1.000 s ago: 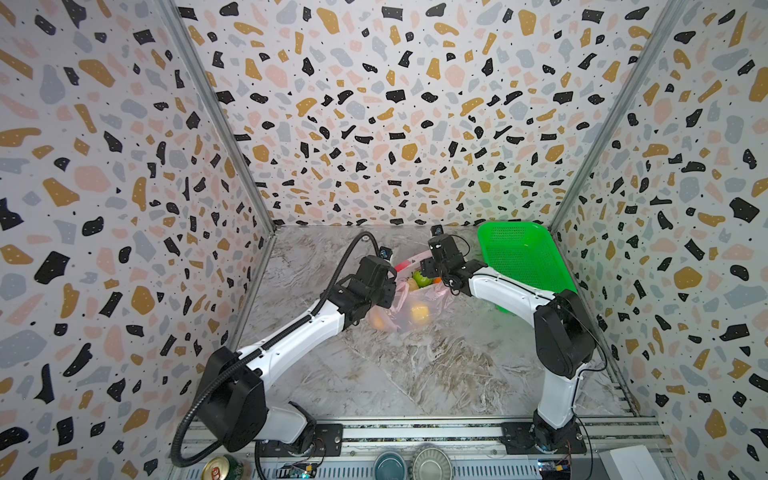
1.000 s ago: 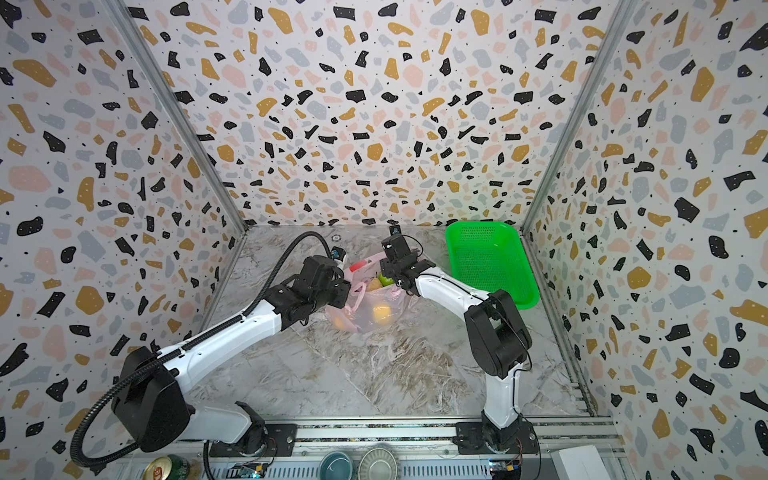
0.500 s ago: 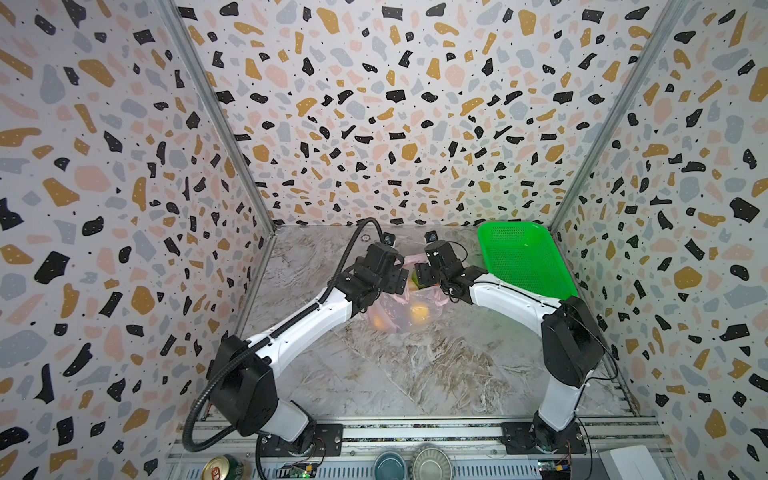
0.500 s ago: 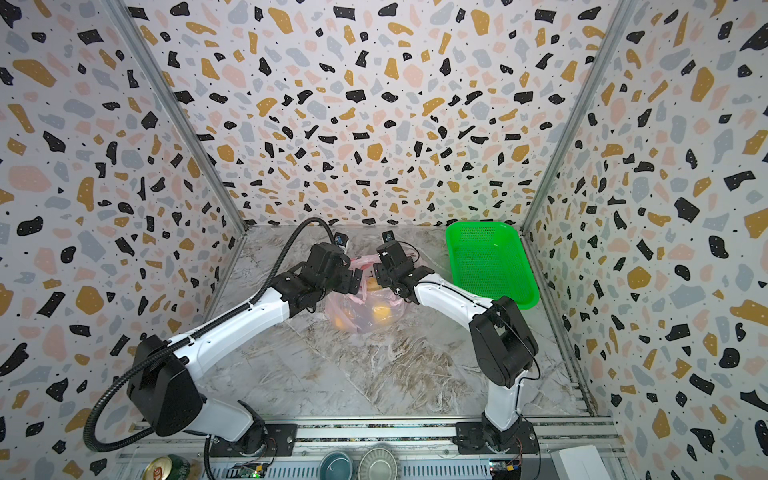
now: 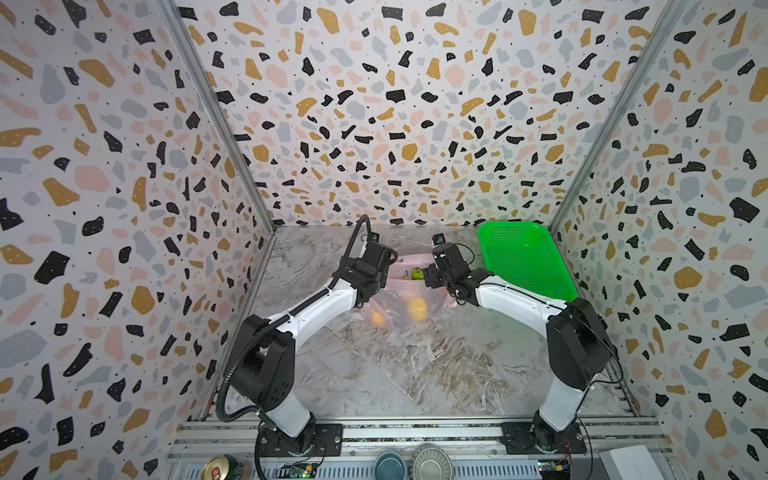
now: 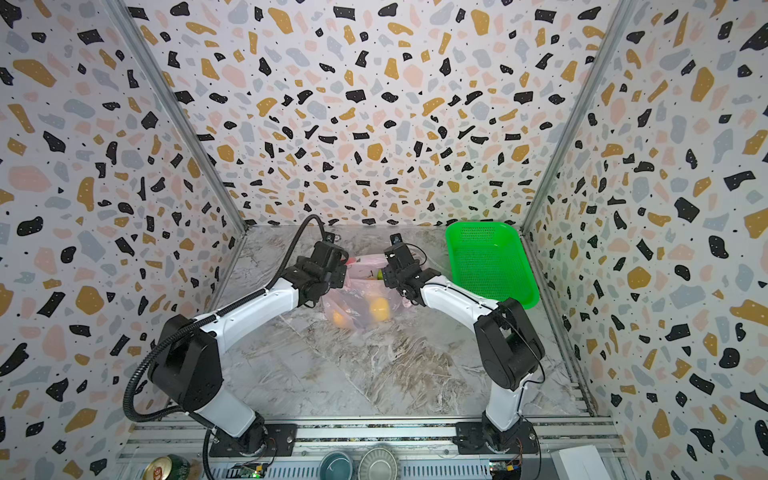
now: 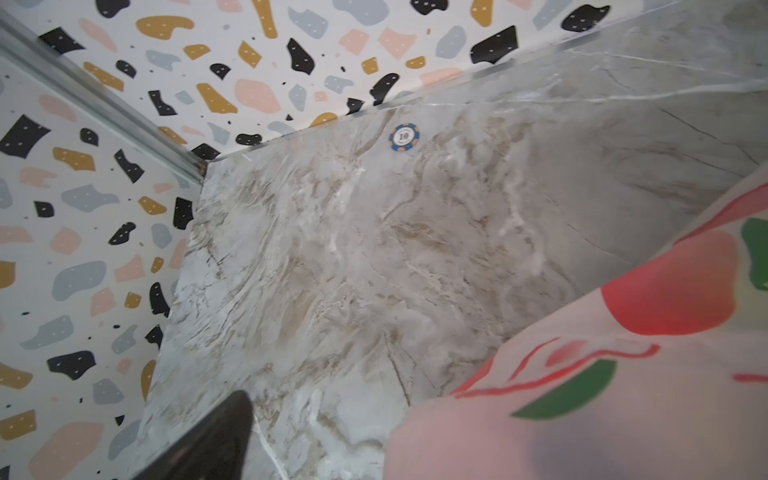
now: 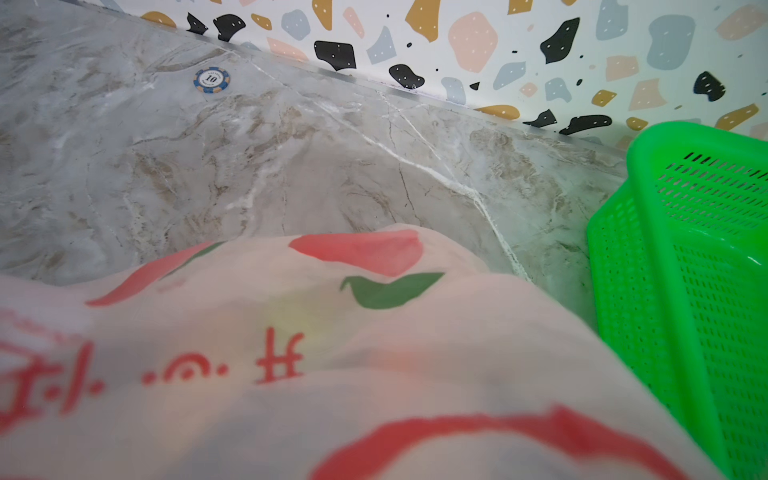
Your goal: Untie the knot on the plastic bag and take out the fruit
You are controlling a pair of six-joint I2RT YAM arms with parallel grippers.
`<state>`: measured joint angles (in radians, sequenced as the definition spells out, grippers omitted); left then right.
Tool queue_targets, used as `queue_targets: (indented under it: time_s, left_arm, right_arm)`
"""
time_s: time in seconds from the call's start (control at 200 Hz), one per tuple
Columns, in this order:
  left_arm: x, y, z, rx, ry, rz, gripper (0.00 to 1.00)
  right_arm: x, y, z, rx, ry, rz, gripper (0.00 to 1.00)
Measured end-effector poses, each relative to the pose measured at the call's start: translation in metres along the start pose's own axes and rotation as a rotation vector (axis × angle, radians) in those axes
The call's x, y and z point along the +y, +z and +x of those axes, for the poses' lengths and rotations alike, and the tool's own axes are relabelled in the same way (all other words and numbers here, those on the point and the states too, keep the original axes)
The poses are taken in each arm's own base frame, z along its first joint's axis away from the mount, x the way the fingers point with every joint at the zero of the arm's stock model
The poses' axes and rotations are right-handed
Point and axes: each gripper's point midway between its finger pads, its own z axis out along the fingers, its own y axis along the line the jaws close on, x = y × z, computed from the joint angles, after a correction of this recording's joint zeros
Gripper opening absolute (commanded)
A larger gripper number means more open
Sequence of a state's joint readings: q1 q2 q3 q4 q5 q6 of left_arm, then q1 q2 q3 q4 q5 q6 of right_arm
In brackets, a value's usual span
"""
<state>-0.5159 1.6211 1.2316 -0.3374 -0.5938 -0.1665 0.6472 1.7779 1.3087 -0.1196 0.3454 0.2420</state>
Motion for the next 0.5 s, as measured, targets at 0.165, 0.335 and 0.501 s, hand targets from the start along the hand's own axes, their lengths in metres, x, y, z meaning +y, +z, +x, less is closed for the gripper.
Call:
queue_targets:
  time_s: [0.165,0.335,0.501]
  left_arm:
    - [0.003,-0.003,-0.003,-0.001,0.003,0.033,0.68]
    - [-0.027,-0.022,-0.014,-0.026,0.007,0.256,0.48]
    - [-0.052,-0.047,-0.022,-0.056,0.011,0.437,0.27]
  right_arm:
    - [-0.008,0.0,-0.001,0.002,-0.004,0.01,0.81]
    - [-0.005,0.0,0.01,0.059,-0.029,-0.034,0.81]
    - [0.007,-0.011,0.0,0.106,-0.033,-0.117,0.82]
